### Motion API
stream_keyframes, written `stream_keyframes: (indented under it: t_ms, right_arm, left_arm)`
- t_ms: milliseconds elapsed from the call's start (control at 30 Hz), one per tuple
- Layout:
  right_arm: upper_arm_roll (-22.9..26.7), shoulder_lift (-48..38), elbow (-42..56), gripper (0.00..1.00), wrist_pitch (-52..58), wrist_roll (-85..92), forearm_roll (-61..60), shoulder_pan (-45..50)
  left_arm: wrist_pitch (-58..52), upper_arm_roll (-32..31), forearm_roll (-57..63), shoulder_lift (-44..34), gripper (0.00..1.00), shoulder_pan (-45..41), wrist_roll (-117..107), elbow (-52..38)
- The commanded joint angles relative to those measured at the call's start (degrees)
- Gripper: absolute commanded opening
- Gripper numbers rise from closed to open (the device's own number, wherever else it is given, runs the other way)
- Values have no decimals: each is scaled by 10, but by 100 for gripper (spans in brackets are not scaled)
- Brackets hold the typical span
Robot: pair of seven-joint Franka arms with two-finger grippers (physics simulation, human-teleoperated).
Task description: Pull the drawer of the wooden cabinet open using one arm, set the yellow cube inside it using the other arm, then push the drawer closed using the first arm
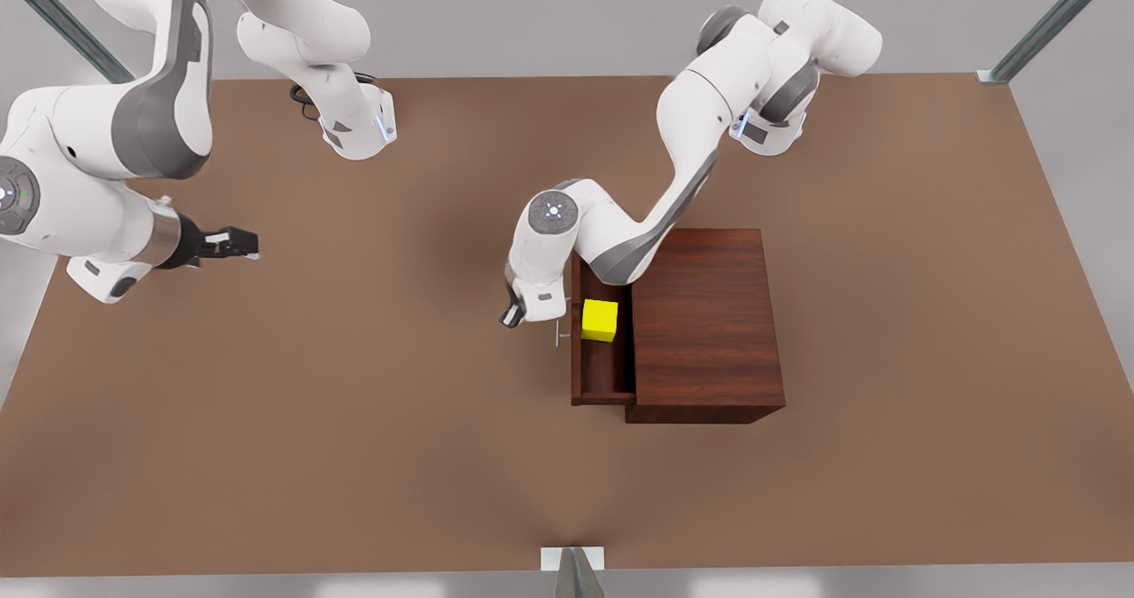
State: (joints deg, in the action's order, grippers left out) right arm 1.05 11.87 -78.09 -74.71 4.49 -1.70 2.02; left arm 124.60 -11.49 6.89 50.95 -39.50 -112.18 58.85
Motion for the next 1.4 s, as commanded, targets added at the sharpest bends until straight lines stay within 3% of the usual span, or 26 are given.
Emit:
stream_keyframes:
  t_ms: [0,233,500,1367]
  right_arm:
    - [0,0,0,100,5,-171,11,3]
    - [-2,2,-7,100,8,-166,21,4]
    - [-3,3,-9,100,8,-165,23,8]
    - [-3,8,-14,100,10,-164,22,8]
  left_arm:
    - [112,2,27,-1,21,3,-552,19]
    - [-53,-1,23,-2,21,-1,-421,29]
    - [-55,0,22,0,21,25,-332,38]
    - [-206,-28,20,-30,21,133,-176,52]
